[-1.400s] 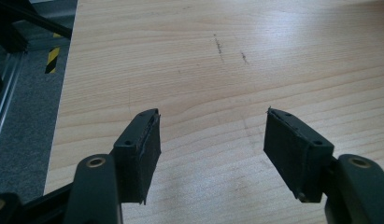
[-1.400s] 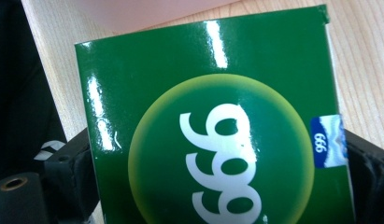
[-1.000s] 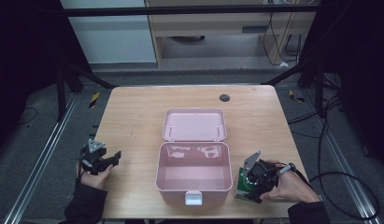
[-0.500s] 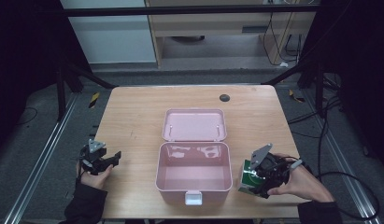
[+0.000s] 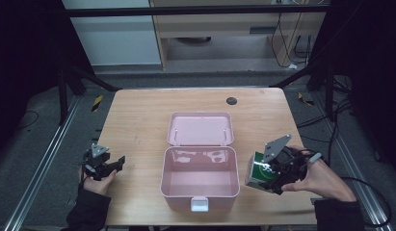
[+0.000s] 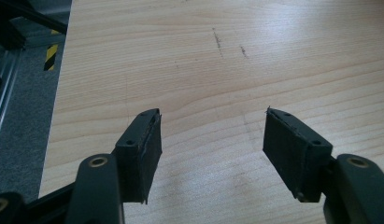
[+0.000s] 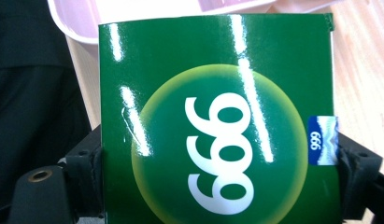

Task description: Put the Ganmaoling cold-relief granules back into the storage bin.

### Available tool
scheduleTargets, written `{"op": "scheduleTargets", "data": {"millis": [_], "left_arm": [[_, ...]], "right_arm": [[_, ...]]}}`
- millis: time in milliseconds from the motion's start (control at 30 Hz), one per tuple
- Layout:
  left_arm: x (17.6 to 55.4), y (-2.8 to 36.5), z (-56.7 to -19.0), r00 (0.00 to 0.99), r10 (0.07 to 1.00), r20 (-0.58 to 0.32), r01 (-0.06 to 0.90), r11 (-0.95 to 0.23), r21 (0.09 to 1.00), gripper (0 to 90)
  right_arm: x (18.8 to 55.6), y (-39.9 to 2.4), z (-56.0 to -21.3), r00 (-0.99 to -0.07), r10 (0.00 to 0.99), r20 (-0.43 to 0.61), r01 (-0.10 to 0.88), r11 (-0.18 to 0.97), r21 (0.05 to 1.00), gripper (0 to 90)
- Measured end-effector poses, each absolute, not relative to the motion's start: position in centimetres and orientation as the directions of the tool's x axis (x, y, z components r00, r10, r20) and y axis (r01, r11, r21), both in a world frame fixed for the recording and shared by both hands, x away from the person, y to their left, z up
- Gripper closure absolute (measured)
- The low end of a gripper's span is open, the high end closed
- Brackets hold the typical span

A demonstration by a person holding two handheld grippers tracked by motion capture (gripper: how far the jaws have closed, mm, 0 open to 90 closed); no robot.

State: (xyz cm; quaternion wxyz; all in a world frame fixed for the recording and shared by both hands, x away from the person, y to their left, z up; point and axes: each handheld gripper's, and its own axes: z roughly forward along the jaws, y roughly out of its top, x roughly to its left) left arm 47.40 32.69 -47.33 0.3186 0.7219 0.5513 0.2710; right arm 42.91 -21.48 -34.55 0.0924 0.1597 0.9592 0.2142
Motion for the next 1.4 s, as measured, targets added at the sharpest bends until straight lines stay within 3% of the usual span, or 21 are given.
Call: {"op": "scheduleTargets", "data": {"millis": [633,1400], "left_arm": [[47.4,32.7,-47.3,0.247,0.968,0.038,0.624,-0.189,0.758,36.9],[47.4,32.8,-47.3,0.243,0.969,0.043,0.623,-0.19,0.759,36.8]], "right_arm": [[43.5,-19.1,-29.6,-0.949,0.28,-0.143,0.189,0.872,0.453,15.9],[44.5,-12.7,-28.3,-0.973,0.17,-0.158,0.079,0.883,0.462,15.9]]}}
